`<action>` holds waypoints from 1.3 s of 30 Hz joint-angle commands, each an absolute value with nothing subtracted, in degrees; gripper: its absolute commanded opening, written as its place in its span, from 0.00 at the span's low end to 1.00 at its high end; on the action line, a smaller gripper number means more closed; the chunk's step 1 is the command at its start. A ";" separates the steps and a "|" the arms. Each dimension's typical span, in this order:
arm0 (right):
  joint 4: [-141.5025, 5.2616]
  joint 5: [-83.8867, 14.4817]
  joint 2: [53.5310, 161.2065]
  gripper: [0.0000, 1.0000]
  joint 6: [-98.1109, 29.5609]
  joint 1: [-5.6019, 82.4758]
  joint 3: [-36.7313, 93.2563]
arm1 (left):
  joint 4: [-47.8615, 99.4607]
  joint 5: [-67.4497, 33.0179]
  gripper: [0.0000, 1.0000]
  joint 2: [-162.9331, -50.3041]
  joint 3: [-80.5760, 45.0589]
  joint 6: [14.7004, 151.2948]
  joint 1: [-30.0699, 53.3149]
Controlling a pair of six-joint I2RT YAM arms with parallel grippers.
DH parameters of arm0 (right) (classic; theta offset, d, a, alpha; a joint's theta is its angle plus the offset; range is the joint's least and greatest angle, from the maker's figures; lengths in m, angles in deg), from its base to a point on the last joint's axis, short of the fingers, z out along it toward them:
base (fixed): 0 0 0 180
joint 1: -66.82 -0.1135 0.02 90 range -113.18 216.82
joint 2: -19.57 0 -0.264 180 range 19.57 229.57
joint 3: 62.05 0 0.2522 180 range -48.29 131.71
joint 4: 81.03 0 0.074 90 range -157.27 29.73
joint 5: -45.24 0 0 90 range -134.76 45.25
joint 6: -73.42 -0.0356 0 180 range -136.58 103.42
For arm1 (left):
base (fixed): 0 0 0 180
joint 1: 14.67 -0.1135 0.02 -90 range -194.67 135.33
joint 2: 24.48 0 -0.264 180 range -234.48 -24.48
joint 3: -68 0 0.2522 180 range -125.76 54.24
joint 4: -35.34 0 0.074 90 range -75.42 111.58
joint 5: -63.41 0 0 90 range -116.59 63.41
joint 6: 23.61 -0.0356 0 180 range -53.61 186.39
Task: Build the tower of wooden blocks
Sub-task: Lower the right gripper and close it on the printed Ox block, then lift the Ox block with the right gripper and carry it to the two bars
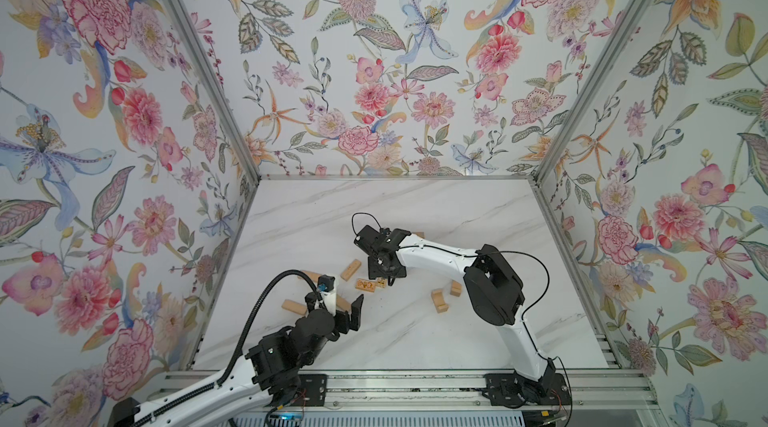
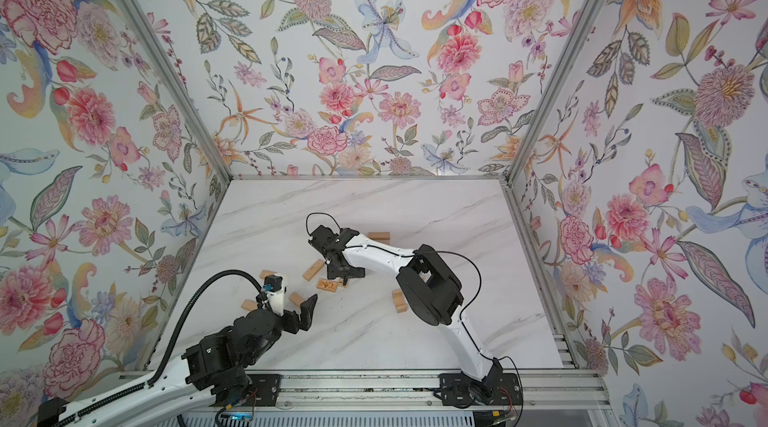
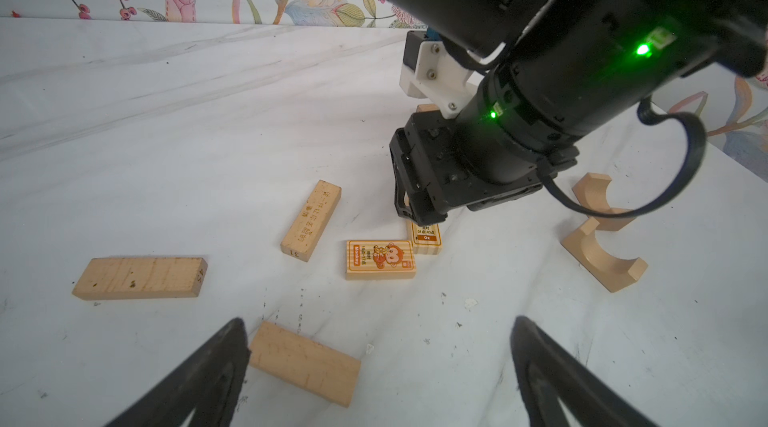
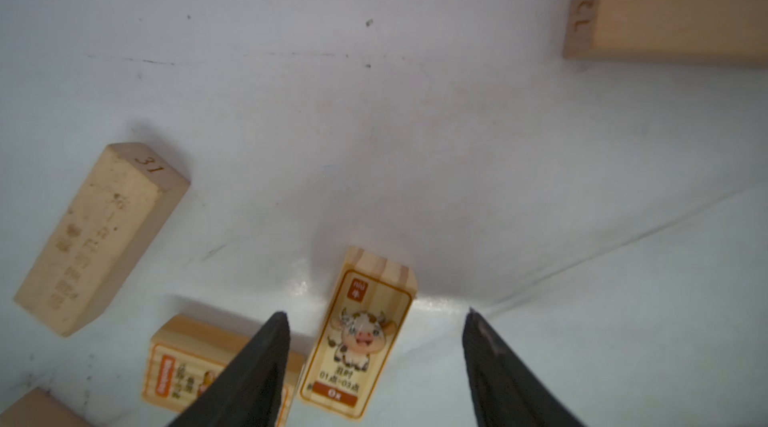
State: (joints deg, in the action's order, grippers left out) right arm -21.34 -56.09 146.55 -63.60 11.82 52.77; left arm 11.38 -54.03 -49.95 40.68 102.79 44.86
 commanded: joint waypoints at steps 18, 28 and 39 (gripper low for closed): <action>-19.62 -54.58 146.86 0.44 -63.44 11.71 51.13 | 12.22 -53.66 0.99 -49.70 41.42 101.82 45.21; -19.61 -54.38 145.74 0.34 -63.04 11.29 49.27 | 12.79 -53.58 0.99 -50.54 41.49 101.46 45.19; -18.99 -56.16 143.07 0.28 -60.08 12.32 50.39 | 12.35 -53.53 0.99 -50.09 41.34 101.64 45.23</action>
State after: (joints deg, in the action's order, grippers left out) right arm -21.10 -54.67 146.41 -61.90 11.88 50.60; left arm 11.71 -53.83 -50.30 40.72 102.77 44.86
